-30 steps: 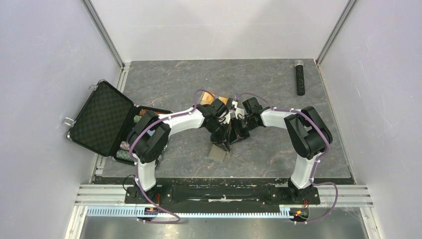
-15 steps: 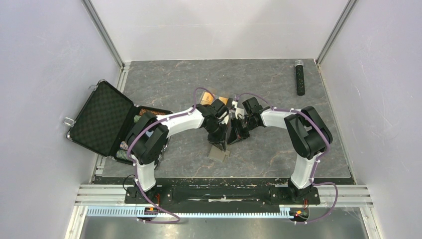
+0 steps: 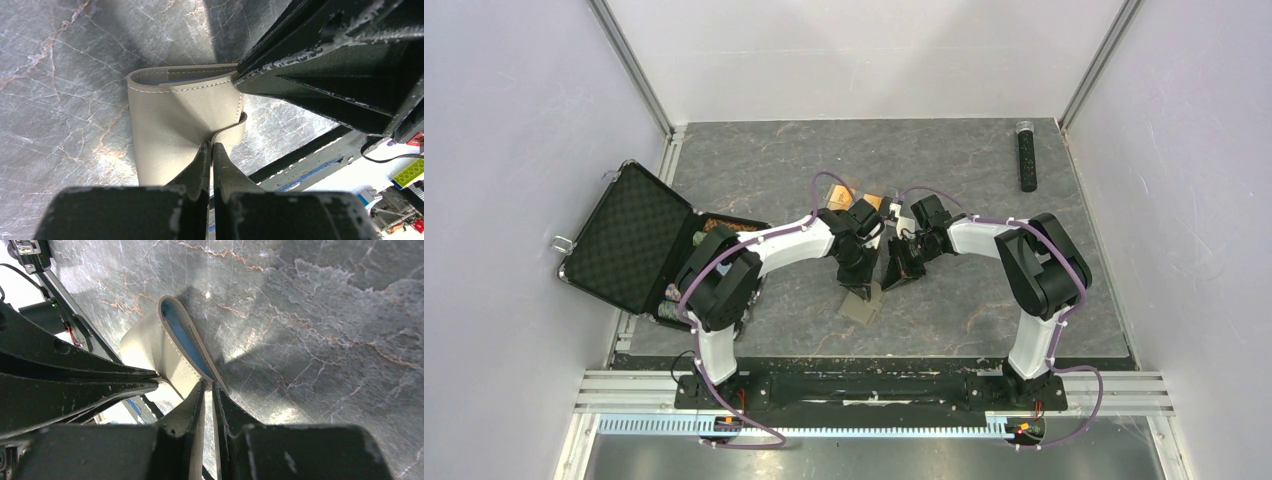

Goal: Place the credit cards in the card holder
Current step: Close the card holder at the center of the board.

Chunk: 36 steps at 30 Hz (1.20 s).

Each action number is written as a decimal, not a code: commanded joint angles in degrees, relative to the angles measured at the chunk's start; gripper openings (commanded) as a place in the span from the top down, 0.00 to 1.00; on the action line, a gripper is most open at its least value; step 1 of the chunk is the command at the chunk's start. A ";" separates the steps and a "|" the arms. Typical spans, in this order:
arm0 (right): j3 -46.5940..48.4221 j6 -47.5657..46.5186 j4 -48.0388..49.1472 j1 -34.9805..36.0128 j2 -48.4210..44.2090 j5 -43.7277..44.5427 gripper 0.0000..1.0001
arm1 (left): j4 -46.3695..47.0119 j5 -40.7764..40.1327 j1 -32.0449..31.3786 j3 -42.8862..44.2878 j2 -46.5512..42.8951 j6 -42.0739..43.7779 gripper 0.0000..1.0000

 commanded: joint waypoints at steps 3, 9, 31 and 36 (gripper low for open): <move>1.56 -2.40 -1.00 0.41 0.64 2.20 0.89 | -0.39 -3.97 0.04 2.00 -0.91 2.44 0.98; 1.24 -5.00 -0.43 0.41 -3.17 -0.27 0.89 | -0.52 -4.86 0.04 1.80 0.42 3.06 0.98; -1.66 1.73 7.15 3.12 1.44 -2.46 1.00 | 5.28 -1.54 2.64 -0.94 -2.10 1.17 0.77; -0.81 0.10 3.36 3.16 2.64 0.92 1.00 | 5.15 -1.07 3.02 -0.79 -3.40 1.06 0.70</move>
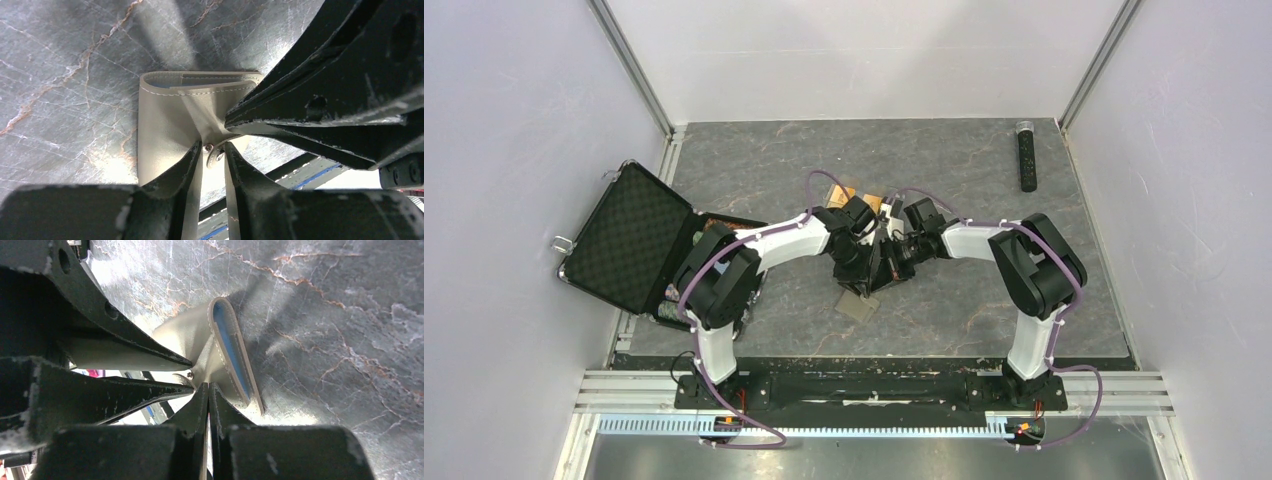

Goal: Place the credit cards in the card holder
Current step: Close the card holder at the center of the board.

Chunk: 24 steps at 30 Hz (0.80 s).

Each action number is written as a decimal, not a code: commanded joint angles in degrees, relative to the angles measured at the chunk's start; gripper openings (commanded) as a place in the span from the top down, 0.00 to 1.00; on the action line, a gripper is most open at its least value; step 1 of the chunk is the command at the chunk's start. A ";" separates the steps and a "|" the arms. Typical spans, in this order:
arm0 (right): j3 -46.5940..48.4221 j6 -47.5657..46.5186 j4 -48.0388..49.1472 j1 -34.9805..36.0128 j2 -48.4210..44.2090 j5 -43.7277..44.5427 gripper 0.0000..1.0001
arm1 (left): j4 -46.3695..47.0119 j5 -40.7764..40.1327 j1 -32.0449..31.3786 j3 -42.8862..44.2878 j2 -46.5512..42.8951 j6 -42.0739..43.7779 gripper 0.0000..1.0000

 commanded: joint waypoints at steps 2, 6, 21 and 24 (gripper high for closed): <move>0.44 -2.16 -4.74 0.69 1.92 6.22 1.00 | 3.34 -0.55 0.94 -0.02 -3.69 0.63 0.70; 0.33 -2.25 -4.73 0.77 1.97 6.14 1.00 | 3.00 -0.87 0.97 -1.28 -4.43 0.69 0.70; 0.78 -2.71 -5.16 0.81 2.01 6.14 1.00 | 4.71 3.18 1.08 -2.53 -4.08 0.46 0.72; 0.78 -2.68 -5.23 0.73 2.01 6.12 1.00 | 5.08 4.39 1.08 -2.75 -3.63 0.51 0.72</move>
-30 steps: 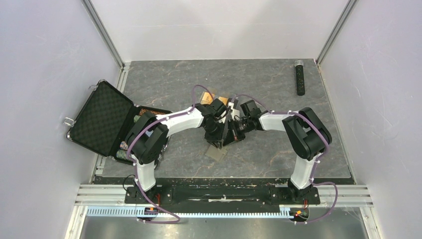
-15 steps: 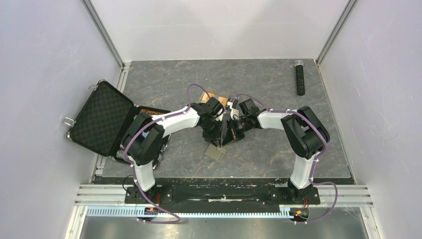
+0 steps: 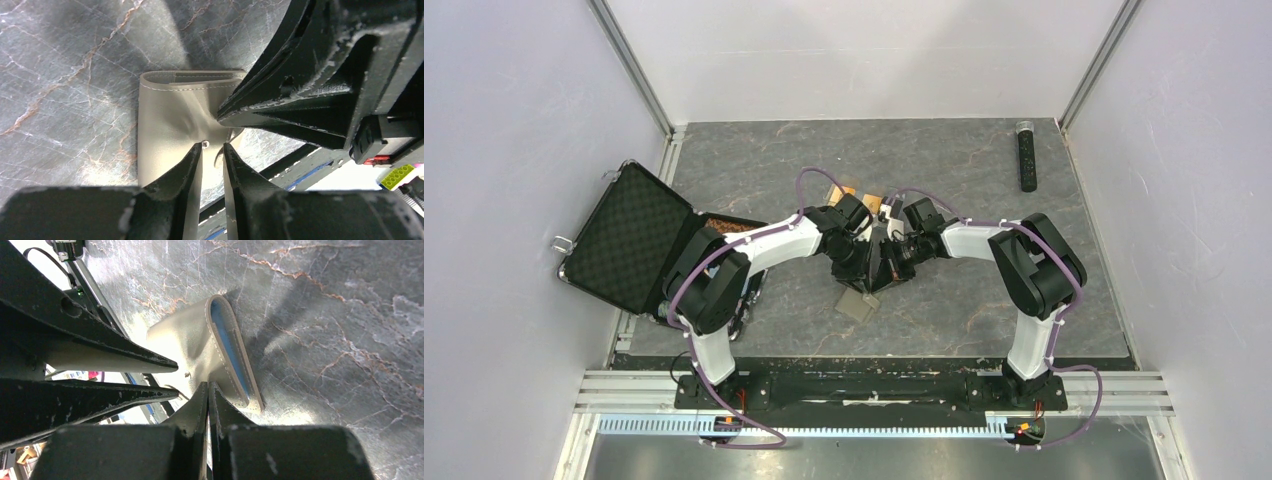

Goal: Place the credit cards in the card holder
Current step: Close the card holder at the center of the board.

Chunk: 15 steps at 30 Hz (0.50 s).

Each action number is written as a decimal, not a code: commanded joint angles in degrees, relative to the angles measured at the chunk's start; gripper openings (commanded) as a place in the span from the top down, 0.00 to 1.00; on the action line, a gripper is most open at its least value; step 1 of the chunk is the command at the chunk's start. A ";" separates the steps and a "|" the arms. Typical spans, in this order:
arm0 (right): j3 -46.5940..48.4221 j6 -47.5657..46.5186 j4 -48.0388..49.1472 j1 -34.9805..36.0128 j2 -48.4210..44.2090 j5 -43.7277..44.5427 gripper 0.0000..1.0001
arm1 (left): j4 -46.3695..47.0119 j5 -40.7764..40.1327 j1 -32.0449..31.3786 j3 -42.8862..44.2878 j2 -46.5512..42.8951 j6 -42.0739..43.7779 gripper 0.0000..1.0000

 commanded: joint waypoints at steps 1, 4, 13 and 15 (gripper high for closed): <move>0.03 -2.62 -3.28 0.52 1.77 5.39 1.00 | 2.11 3.04 0.18 -0.28 -0.05 0.50 0.72; 0.13 -2.60 -3.32 0.56 1.77 5.56 1.00 | 2.40 3.80 0.18 -0.41 0.24 0.60 0.75; 0.39 -2.84 -3.64 0.54 1.63 5.82 1.00 | 2.60 4.99 0.18 -0.67 0.50 0.86 0.92; 0.48 -2.87 -3.67 0.60 1.59 5.92 1.00 | 2.85 5.25 0.18 -0.81 0.41 0.83 0.98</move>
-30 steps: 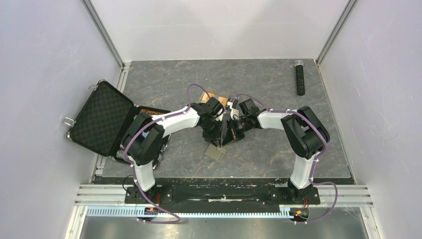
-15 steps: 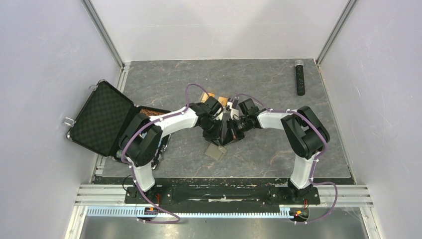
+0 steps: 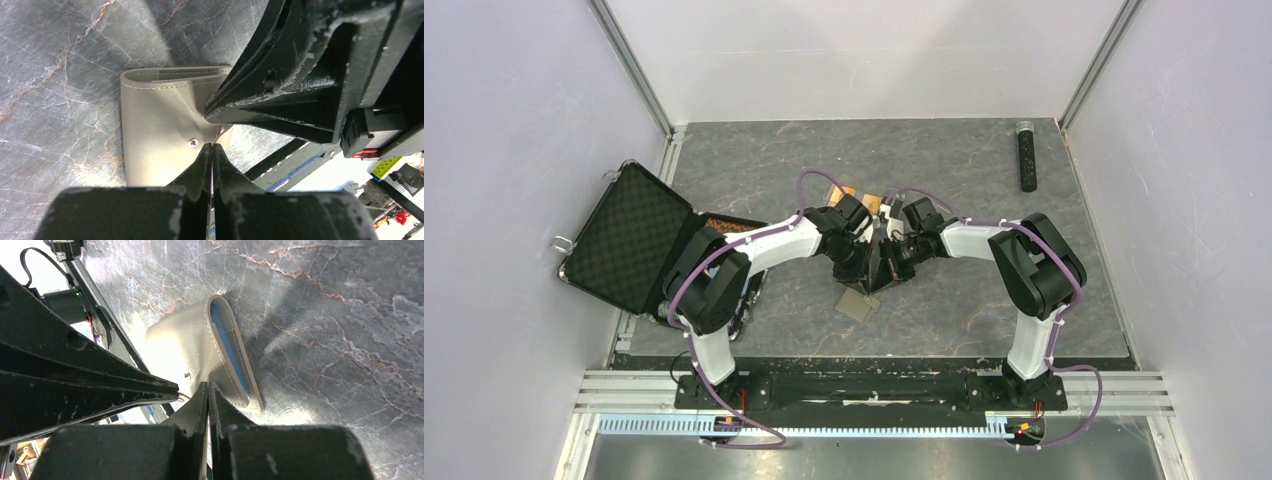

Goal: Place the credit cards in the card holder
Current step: Close the card holder at the center of the board.

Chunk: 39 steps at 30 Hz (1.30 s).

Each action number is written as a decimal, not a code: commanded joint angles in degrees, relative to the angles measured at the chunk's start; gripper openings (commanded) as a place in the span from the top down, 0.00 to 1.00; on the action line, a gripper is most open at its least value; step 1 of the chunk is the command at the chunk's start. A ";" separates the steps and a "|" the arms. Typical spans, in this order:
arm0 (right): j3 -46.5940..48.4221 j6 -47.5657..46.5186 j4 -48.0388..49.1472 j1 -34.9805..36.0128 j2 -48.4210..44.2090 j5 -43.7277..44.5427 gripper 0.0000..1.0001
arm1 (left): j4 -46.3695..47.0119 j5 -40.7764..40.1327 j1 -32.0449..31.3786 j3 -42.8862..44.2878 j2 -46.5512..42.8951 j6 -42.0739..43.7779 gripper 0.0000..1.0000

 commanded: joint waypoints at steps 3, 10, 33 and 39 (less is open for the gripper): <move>0.23 -2.83 -3.18 0.45 1.59 5.51 1.00 | 1.85 1.71 0.18 -0.38 0.18 0.84 0.98; 0.27 -2.86 -3.43 0.43 1.10 5.63 1.00 | 2.17 -2.60 0.53 -1.45 -1.94 1.01 0.98; 0.90 -4.79 -2.73 0.49 -1.12 3.33 1.00 | 3.60 -1.62 2.21 -2.58 1.36 4.65 0.98; -1.04 -4.36 2.20 0.64 -4.30 -1.06 1.00 | 4.96 -1.72 2.21 -4.32 0.94 4.19 0.98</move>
